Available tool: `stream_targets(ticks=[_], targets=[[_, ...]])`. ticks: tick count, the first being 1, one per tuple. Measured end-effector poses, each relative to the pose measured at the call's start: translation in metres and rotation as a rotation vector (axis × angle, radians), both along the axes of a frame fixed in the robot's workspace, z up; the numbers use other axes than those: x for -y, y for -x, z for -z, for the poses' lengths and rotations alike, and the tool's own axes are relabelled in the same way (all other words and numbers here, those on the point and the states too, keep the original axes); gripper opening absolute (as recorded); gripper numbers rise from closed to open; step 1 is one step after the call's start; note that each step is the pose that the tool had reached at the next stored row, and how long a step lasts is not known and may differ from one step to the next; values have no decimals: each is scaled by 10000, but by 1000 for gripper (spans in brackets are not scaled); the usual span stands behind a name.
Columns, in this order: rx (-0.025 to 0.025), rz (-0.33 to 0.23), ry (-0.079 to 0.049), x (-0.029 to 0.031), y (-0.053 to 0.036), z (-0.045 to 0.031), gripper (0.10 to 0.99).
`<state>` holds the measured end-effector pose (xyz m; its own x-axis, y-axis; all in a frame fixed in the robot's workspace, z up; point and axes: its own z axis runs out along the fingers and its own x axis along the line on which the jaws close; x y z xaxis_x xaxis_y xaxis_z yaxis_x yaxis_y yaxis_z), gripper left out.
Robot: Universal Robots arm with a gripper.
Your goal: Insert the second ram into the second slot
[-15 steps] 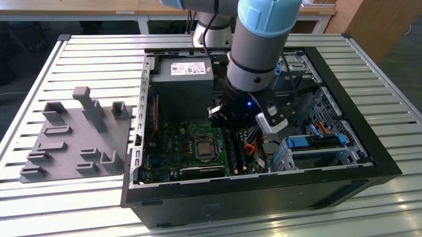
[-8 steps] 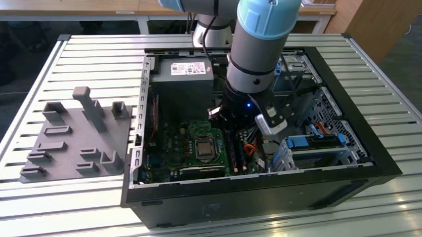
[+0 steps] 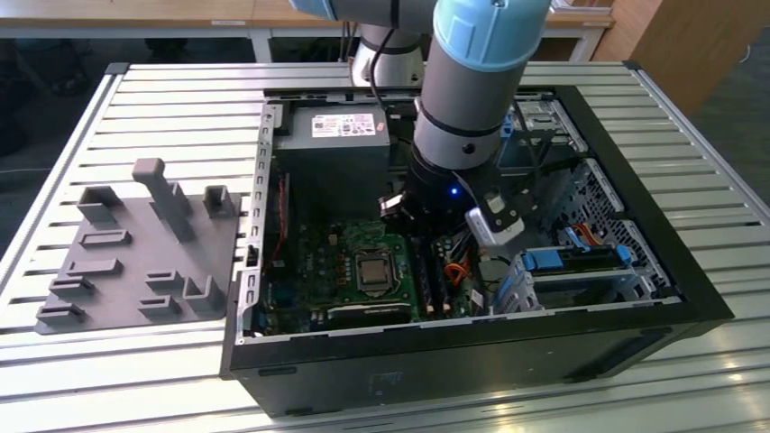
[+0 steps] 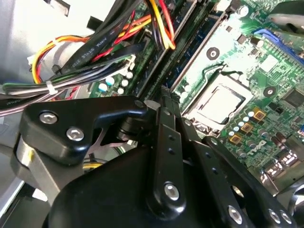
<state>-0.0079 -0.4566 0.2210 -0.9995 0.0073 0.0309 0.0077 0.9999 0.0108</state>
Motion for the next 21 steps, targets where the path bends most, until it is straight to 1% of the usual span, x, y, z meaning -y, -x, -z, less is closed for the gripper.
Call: stream_targets(ticks=[2, 5, 17, 21], targets=[[-8, -1, 25, 4, 1, -84, 106], [-9, 0, 26, 5, 2, -166, 106], [-9, 0, 61, 5, 1, -400, 106], [-23, 0, 67, 5, 2, -456, 106]])
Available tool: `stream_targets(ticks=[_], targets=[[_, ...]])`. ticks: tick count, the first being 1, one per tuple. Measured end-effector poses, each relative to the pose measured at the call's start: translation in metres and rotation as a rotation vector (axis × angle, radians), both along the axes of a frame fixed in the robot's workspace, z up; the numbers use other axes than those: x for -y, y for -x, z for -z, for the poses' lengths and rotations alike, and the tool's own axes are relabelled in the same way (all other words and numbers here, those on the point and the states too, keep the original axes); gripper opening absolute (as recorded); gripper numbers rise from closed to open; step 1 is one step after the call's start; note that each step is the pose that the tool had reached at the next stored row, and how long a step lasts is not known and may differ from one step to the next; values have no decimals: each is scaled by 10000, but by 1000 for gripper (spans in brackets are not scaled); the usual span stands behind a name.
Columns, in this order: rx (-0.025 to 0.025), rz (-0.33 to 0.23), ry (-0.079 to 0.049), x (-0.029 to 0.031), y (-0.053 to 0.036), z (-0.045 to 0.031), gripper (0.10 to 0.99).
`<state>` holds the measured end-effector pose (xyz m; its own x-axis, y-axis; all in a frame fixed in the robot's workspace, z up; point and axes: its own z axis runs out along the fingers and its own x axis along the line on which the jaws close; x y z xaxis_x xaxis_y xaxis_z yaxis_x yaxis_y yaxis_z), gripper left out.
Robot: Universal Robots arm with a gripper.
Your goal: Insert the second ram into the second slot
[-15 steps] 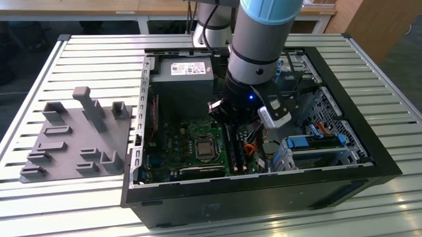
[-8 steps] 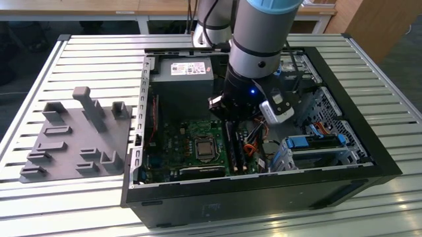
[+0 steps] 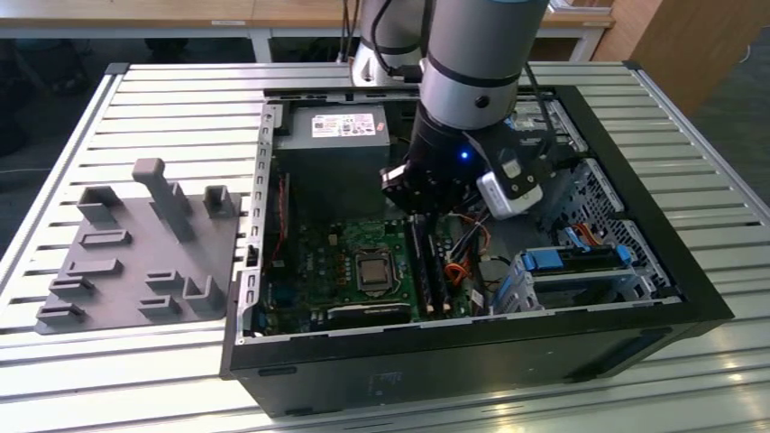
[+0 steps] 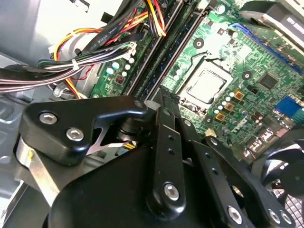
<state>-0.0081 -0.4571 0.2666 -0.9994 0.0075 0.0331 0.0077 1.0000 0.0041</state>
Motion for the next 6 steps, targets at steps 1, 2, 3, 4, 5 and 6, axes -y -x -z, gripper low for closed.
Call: stream_targets(ticks=[1, 2, 3, 4, 5, 6], targets=[[0, 0, -3, 0, 0, 0, 106], [0, -1, -3, 0, -1, 0, 106], [0, -1, -3, 0, -1, 0, 106], [0, -1, -3, 0, 0, 0, 106], [0, -1, -2, 0, 0, -1, 106], [-1, -1, -1, 0, -1, -2, 106]])
